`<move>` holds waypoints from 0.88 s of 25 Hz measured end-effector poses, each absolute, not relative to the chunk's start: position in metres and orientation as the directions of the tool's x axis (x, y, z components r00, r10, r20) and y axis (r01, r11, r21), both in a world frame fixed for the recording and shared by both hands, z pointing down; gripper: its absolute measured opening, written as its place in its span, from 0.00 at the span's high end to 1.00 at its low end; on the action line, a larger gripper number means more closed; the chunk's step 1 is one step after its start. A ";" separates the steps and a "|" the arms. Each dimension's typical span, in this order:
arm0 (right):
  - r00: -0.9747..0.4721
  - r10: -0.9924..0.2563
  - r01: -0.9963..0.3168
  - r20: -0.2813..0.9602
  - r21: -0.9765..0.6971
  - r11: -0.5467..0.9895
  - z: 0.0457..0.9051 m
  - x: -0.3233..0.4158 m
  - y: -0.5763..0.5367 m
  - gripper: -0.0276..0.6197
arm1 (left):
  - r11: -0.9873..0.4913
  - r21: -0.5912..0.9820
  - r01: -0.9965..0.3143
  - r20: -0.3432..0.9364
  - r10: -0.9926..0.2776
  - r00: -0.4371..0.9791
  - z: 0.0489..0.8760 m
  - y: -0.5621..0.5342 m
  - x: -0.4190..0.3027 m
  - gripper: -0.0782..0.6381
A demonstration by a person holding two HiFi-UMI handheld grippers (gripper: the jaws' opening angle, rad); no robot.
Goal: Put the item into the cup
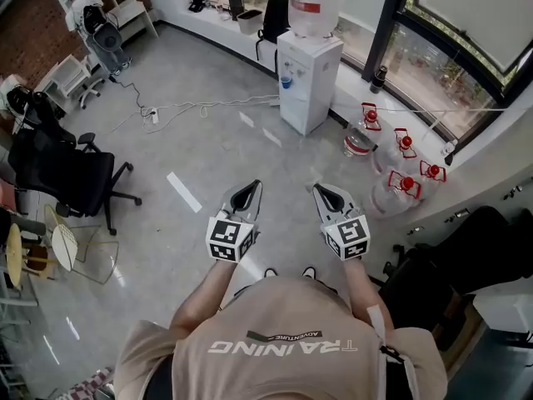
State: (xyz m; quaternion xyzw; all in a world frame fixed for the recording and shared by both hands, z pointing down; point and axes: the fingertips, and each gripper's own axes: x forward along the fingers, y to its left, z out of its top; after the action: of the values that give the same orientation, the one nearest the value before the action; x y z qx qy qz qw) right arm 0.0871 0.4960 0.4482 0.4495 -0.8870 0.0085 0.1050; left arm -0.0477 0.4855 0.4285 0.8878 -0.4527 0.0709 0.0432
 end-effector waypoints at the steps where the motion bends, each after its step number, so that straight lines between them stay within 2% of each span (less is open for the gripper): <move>1: -0.570 -0.798 -0.802 0.195 0.078 0.592 0.449 0.085 0.495 0.94 | -0.589 0.013 -0.808 0.165 -0.796 0.582 0.428 0.484 -0.050 0.88; 12: -0.508 -0.828 -0.843 0.239 0.060 0.534 0.466 0.074 0.484 0.94 | -0.611 0.055 -0.790 0.184 -0.771 0.610 0.443 0.471 -0.074 0.88; 22: -0.532 -0.808 -0.827 0.252 0.049 0.560 0.481 0.081 0.426 0.94 | -0.592 0.096 -0.800 0.202 -0.775 0.598 0.461 0.416 -0.063 0.88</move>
State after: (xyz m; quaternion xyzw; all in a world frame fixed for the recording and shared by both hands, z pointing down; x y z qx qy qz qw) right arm 0.0810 0.4264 0.4810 0.4675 -0.8745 0.0382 0.1235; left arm -0.0635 0.4159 0.4608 0.8896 -0.4428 0.0692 0.0886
